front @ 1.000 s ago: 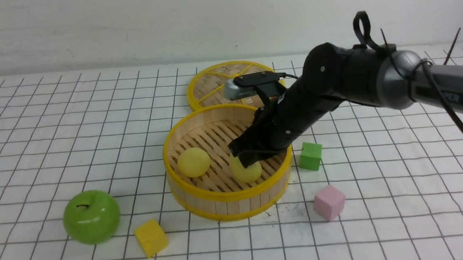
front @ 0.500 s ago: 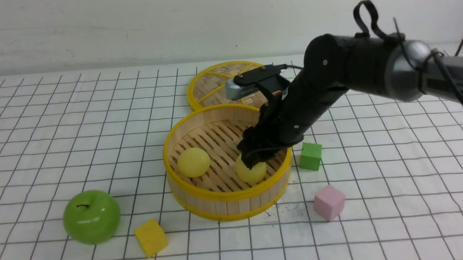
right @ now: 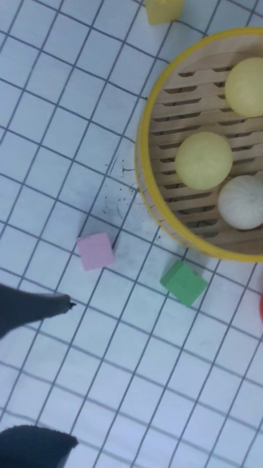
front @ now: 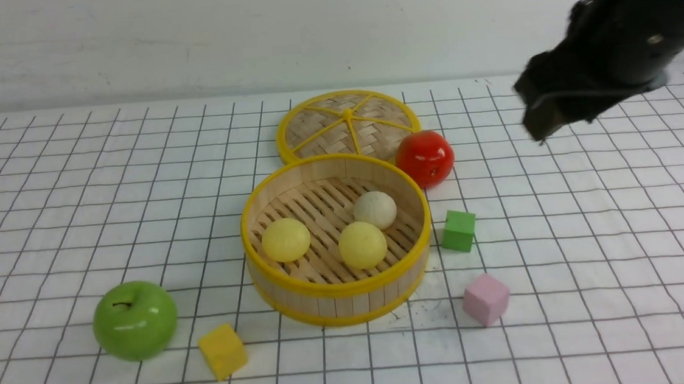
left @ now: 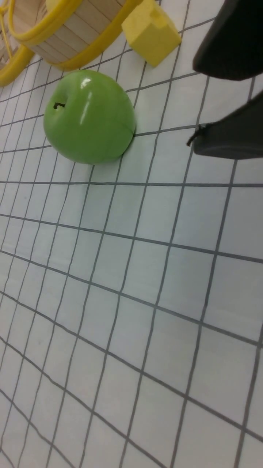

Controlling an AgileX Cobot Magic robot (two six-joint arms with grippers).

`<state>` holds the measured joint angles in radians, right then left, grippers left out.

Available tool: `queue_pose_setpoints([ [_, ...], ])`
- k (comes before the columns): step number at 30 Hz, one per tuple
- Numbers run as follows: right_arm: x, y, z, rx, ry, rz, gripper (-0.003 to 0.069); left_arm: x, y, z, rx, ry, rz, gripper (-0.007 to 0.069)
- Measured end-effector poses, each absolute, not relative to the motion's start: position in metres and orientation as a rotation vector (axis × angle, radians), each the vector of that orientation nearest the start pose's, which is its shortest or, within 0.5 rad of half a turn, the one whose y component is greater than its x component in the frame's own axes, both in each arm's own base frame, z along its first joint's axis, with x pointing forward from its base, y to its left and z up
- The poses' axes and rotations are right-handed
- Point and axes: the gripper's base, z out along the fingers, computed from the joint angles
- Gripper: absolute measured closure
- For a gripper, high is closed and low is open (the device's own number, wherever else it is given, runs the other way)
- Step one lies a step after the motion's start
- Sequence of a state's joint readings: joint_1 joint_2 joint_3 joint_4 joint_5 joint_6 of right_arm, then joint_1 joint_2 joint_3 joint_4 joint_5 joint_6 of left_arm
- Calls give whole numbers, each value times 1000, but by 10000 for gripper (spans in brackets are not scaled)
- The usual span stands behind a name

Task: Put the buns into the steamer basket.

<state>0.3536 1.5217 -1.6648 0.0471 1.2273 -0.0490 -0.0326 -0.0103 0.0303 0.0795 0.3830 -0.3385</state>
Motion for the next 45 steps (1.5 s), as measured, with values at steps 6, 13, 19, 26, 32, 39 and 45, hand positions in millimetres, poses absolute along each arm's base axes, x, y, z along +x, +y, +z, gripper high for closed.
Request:
queue_pose_setpoints([
  [6,222,84,461,-430,2369,205,476,52,1,169,-239,1874,-175,387],
  [13,149,56,443,-406,2351,195,677,52,1,169,-239,1874,-175,387],
  [19,124,48,396,-317,2354,242,679,52,1,169,-239,1874,-175,387],
  [26,104,44,356,-237,2453,319,678,52,1,169,-239,1874,-175,387],
  [32,98,42,341,-247,2555,287,676,52,1,169,-239,1874,-175,387],
  [39,98,32,341,-191,2447,223,669,52,1,169,-239,1874,-175,387],
  [45,81,9,311,46,2135,151,669,52,1,169,-239,1874,-175,387],
])
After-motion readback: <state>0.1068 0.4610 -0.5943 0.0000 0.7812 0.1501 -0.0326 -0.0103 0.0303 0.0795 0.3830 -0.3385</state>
